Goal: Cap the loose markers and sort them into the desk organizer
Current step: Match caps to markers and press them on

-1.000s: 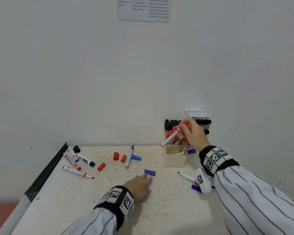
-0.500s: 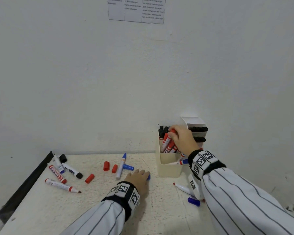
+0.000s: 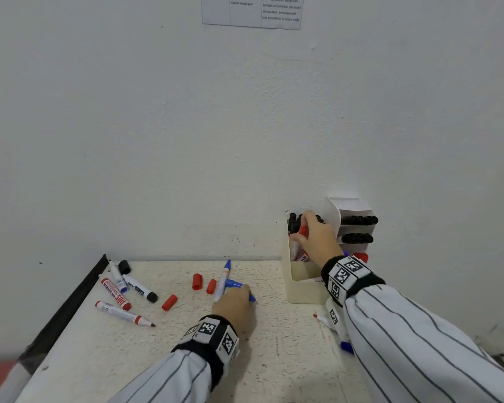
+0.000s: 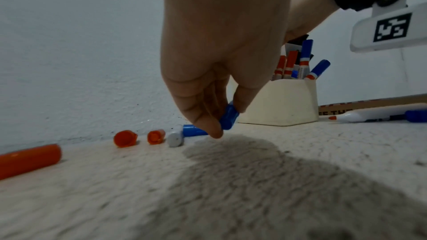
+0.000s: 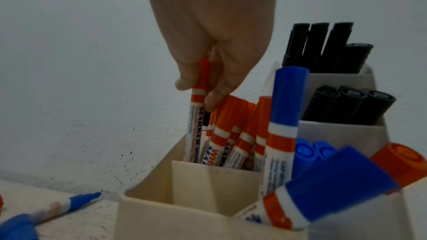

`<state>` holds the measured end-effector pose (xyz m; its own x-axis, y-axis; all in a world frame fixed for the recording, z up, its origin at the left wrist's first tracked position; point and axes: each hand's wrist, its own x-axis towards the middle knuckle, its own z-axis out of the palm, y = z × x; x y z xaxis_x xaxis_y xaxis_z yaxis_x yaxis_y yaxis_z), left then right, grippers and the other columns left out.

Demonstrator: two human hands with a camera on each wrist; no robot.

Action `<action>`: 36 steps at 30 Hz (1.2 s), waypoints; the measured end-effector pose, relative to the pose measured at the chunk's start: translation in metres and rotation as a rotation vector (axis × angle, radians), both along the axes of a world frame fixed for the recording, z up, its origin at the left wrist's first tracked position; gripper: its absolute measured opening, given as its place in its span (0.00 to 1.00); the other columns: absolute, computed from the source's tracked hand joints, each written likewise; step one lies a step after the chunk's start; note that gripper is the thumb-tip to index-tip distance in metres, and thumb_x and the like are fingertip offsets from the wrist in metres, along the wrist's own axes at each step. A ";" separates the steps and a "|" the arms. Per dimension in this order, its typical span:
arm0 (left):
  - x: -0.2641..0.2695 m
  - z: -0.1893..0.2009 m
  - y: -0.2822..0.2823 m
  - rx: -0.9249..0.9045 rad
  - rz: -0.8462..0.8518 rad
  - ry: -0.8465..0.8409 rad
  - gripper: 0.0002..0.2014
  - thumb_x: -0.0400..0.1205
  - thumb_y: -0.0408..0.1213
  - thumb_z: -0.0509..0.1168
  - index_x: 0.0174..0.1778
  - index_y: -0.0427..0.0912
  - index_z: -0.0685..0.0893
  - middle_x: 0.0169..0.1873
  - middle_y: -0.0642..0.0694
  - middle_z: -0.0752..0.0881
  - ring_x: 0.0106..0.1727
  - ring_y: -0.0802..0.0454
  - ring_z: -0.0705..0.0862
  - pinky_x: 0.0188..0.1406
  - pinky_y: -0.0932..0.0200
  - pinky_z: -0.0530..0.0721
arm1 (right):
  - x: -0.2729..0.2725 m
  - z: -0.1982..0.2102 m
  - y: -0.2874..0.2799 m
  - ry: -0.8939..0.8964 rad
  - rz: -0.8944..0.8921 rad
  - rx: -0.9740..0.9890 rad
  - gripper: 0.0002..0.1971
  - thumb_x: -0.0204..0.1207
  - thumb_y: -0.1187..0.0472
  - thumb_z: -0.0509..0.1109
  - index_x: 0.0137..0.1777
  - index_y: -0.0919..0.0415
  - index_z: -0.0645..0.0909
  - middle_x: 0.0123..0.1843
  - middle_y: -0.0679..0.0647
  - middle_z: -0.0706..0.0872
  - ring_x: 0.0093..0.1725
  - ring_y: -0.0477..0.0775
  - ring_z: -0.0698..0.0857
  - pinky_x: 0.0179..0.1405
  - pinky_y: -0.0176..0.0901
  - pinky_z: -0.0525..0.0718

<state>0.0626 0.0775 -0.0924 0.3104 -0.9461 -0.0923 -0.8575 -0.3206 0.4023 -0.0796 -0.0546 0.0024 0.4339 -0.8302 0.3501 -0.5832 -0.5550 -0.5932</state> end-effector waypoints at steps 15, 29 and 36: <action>0.051 -0.003 0.055 -0.351 0.410 0.412 0.12 0.84 0.36 0.60 0.63 0.41 0.76 0.41 0.49 0.81 0.37 0.59 0.80 0.32 0.70 0.76 | -0.007 -0.002 -0.006 -0.188 -0.012 0.078 0.16 0.74 0.68 0.70 0.34 0.47 0.72 0.40 0.61 0.85 0.34 0.55 0.82 0.34 0.46 0.85; 0.050 -0.006 0.056 -0.433 0.501 0.548 0.13 0.84 0.36 0.61 0.63 0.38 0.77 0.42 0.47 0.82 0.37 0.55 0.81 0.30 0.70 0.74 | 0.000 0.008 -0.001 0.029 -0.074 0.003 0.03 0.77 0.63 0.68 0.44 0.62 0.79 0.41 0.59 0.87 0.41 0.59 0.85 0.44 0.52 0.86; 0.052 -0.004 0.057 -0.433 0.530 0.580 0.12 0.83 0.36 0.61 0.62 0.39 0.77 0.44 0.45 0.82 0.41 0.50 0.83 0.39 0.63 0.78 | -0.001 0.010 0.001 -0.016 -0.012 -0.003 0.08 0.81 0.70 0.58 0.57 0.66 0.75 0.43 0.59 0.81 0.41 0.55 0.80 0.42 0.30 0.82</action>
<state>0.1144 0.1341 -0.0968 0.7323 -0.6798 -0.0390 -0.2640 -0.3362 0.9040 -0.0809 -0.0536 0.0121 0.4181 -0.8343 0.3594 -0.5806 -0.5497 -0.6006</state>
